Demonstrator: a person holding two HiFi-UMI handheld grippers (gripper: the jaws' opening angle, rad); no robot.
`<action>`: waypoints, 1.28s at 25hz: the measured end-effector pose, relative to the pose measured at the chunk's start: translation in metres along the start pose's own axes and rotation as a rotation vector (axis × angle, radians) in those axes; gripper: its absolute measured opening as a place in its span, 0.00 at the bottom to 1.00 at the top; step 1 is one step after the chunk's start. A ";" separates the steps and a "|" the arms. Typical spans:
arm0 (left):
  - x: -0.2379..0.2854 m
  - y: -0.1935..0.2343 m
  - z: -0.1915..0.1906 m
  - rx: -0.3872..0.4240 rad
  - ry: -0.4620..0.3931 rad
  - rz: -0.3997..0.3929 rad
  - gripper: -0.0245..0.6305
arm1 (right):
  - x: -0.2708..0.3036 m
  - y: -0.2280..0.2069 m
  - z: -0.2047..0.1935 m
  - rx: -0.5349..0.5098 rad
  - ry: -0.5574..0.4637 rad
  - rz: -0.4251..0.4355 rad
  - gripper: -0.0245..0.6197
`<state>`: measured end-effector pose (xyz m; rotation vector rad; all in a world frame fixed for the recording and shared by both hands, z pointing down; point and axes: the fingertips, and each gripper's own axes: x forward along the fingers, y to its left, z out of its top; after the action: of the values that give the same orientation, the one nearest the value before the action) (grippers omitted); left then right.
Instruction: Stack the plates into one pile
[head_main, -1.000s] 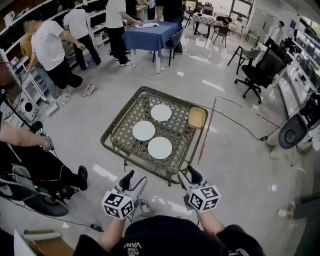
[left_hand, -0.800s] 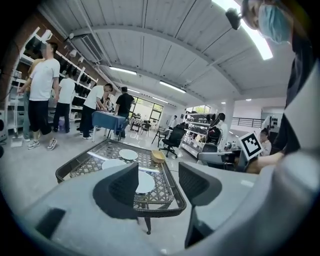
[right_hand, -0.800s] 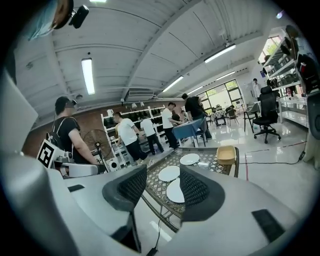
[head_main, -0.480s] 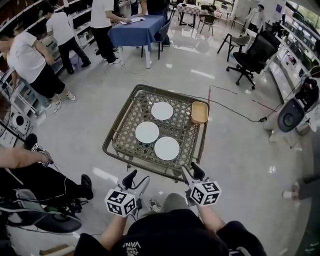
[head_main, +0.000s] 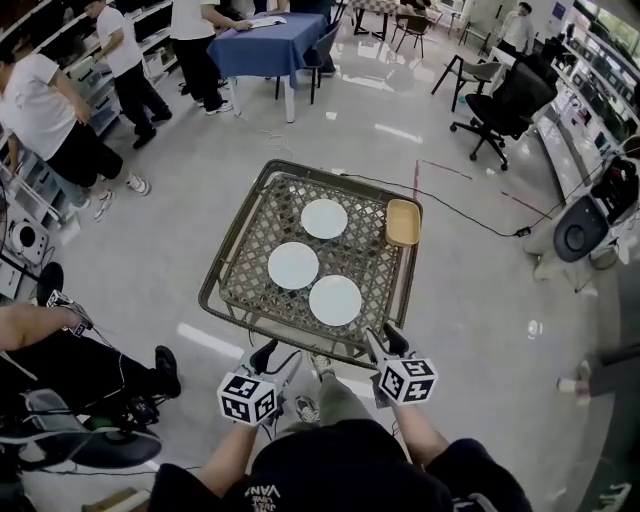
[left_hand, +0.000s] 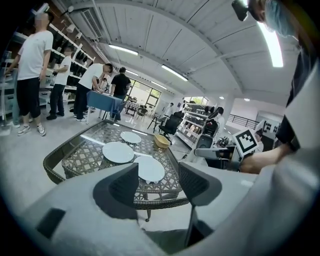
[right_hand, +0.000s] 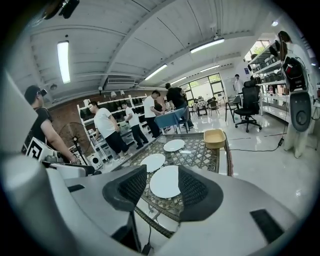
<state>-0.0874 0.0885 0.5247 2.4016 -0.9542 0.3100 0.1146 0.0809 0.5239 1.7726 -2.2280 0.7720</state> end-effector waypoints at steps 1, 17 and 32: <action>0.005 0.002 -0.002 -0.007 0.008 0.001 0.41 | 0.005 -0.004 -0.002 -0.002 0.012 -0.001 0.33; 0.113 0.053 -0.030 -0.053 0.211 0.021 0.41 | 0.112 -0.054 -0.027 -0.059 0.222 0.012 0.34; 0.183 0.070 -0.075 -0.301 0.443 0.014 0.49 | 0.173 -0.073 -0.075 -0.048 0.428 0.069 0.35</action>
<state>-0.0046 -0.0162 0.6860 1.9414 -0.7508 0.6259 0.1256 -0.0390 0.6866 1.3568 -2.0075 0.9938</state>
